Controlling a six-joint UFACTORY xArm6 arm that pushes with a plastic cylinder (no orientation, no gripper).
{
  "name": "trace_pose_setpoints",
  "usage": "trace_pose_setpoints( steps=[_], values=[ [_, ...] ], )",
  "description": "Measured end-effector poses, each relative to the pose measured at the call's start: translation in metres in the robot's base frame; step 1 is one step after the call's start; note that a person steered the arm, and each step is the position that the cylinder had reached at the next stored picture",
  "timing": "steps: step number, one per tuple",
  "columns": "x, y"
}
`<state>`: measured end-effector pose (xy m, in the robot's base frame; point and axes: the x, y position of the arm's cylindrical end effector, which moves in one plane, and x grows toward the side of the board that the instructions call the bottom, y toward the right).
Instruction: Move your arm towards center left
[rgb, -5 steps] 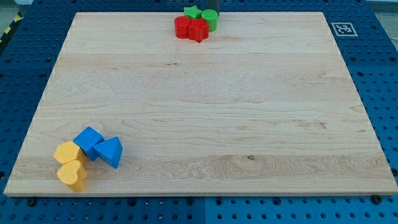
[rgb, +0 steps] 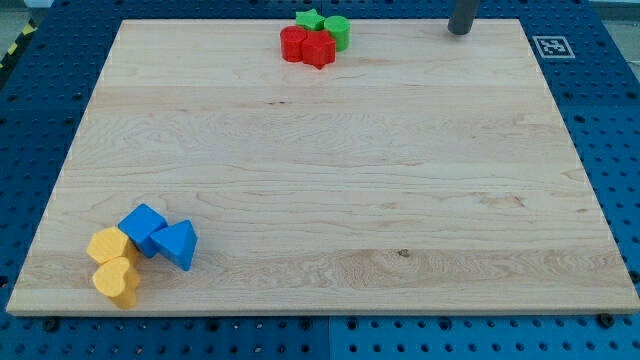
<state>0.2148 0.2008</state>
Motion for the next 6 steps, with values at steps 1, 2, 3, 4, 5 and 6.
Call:
trace_pose_setpoints(
  steps=[1,2,3,4,5,6],
  values=[
    [0.008,0.001],
    [0.088,0.001],
    [0.151,-0.036],
    [0.175,-0.121],
    [0.175,-0.221],
    [0.175,-0.27]
  ],
)
